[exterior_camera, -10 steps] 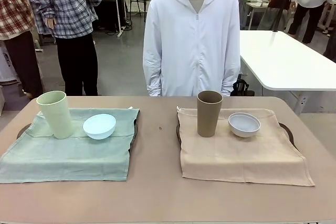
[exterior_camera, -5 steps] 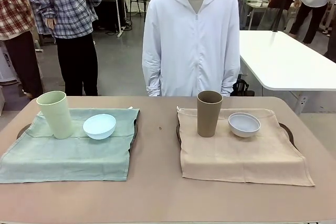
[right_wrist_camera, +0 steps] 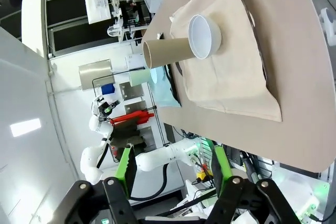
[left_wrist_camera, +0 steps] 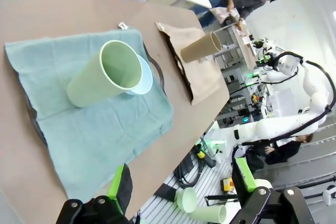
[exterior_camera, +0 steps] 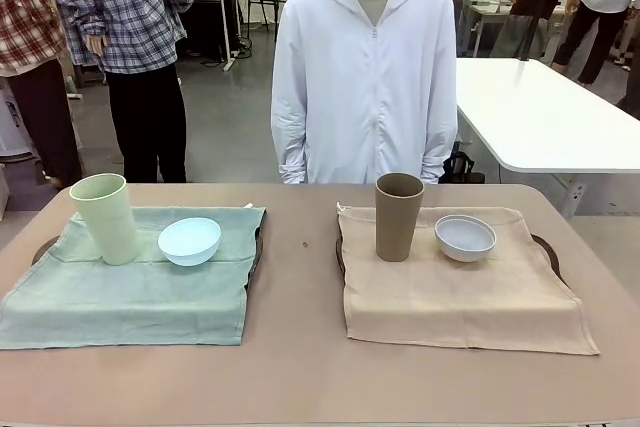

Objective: Set up a tray with a mat and arrange the tableware.
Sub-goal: Place the Picnic Bowl and Reusable plastic cup back onto the Handle tray in front of the human's position.

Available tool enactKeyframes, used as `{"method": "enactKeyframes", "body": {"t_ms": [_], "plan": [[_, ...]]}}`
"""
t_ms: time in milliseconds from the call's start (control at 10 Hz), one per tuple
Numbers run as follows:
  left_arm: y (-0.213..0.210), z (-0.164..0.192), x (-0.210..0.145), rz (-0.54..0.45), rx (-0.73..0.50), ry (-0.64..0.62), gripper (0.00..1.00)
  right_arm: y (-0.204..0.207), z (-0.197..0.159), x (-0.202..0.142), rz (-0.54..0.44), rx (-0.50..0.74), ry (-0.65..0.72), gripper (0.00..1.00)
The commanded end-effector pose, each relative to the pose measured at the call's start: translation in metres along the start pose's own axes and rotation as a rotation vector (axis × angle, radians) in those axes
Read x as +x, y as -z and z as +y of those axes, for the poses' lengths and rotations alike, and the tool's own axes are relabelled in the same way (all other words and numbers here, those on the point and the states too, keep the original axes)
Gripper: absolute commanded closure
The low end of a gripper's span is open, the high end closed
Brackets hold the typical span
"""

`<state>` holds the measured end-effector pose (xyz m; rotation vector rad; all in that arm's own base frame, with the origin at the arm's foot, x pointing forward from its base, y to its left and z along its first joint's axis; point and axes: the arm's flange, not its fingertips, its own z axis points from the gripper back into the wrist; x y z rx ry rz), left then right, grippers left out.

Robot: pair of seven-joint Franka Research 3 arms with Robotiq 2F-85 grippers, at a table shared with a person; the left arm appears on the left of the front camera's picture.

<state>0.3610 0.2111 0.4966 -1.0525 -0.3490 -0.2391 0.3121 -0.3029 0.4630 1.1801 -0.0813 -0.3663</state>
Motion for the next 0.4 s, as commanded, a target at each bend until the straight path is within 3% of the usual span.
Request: {"method": "enactKeyframes", "body": {"t_ms": [0,300], "plan": [[-0.0007,-0.0009,-0.0027,-0.012,-0.009,0.02,0.0,-0.0002,-0.0019,0.0003,0.003,0.017,-0.011,0.25],[-0.0007,-0.0009,-0.0027,-0.012,-0.009,0.02,0.0,-0.0002,-0.0019,0.0003,0.003,0.017,-0.011,0.25]]}}
